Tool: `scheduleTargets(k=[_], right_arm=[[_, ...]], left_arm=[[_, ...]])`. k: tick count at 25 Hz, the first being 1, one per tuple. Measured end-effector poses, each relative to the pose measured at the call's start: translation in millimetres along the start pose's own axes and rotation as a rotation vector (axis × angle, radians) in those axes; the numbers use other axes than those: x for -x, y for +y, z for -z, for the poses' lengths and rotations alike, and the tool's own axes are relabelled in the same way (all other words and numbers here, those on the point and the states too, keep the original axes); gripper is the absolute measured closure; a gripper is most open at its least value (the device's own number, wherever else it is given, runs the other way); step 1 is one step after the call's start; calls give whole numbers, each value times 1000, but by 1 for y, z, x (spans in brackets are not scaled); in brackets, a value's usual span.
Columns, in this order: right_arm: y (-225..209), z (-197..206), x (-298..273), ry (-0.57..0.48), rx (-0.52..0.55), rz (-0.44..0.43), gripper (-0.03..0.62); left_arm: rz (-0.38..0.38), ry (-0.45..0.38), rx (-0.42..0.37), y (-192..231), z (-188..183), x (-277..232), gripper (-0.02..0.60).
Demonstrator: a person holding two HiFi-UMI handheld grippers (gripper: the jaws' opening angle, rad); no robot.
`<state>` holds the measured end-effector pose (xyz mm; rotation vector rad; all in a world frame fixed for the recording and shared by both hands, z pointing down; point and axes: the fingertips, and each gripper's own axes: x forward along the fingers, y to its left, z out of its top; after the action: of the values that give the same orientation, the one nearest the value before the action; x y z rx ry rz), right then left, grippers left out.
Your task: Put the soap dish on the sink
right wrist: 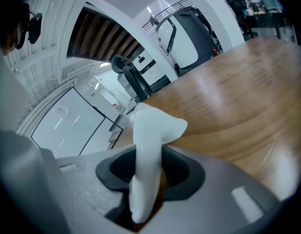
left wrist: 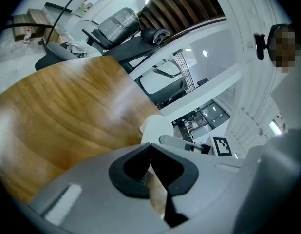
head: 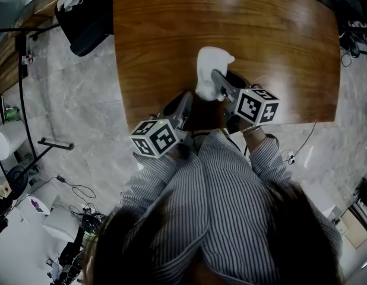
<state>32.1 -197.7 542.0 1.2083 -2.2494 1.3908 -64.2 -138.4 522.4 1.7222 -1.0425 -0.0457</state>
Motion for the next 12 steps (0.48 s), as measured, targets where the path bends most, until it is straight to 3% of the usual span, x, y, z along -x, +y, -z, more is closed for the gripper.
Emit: scheduleTargets(k=[12], right_arm=[[-9, 5, 8, 63, -48, -38, 454]], left_arm=[[26, 9, -19, -7, -3, -1, 581]])
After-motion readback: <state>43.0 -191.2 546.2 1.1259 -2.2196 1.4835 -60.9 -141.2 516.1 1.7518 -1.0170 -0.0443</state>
